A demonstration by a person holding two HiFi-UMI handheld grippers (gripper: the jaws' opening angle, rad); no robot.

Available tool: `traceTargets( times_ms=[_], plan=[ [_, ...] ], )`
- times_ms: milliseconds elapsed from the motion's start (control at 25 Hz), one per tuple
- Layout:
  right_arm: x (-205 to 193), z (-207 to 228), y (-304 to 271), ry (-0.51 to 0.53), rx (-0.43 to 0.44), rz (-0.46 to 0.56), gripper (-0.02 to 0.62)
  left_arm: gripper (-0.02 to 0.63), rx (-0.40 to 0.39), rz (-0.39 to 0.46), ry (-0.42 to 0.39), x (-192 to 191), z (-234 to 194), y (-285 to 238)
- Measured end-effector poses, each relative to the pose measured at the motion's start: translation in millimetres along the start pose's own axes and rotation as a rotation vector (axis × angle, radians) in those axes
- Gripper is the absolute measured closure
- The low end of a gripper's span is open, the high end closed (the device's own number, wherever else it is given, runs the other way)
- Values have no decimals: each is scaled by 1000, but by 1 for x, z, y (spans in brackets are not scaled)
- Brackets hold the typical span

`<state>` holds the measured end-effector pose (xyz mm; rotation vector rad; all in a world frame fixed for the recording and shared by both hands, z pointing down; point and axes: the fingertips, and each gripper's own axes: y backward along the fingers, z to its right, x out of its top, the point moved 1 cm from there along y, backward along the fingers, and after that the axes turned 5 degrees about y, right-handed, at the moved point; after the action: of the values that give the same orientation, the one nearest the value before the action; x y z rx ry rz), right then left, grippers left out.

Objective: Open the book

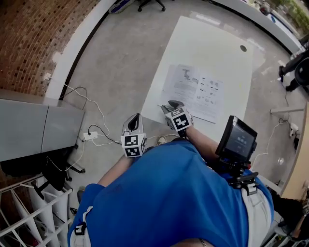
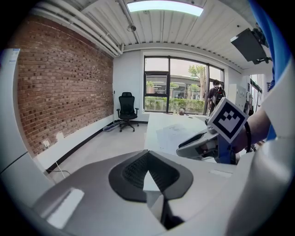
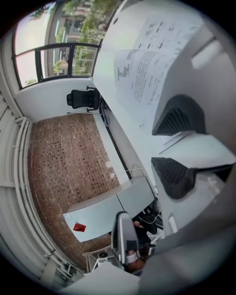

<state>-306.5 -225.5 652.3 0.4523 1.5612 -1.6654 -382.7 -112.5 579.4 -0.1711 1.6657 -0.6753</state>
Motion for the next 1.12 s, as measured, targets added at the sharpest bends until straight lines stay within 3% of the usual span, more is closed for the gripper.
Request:
traceTargets(
  times_ms=[280, 520, 720, 1120],
  plan=[
    [-13, 18, 55, -61, -156, 74, 456, 600, -174, 12, -75, 9, 45, -28],
    [-32, 38, 121, -187, -327, 166, 470, 600, -356, 20, -145, 20, 100, -40],
    [-51, 39, 169, -297, -446, 213, 520, 600, -491, 31, -178, 25, 142, -35],
    [-79, 0, 239, -349, -647, 266, 591, 600, -724, 30, -201, 14, 205, 9]
  ],
)
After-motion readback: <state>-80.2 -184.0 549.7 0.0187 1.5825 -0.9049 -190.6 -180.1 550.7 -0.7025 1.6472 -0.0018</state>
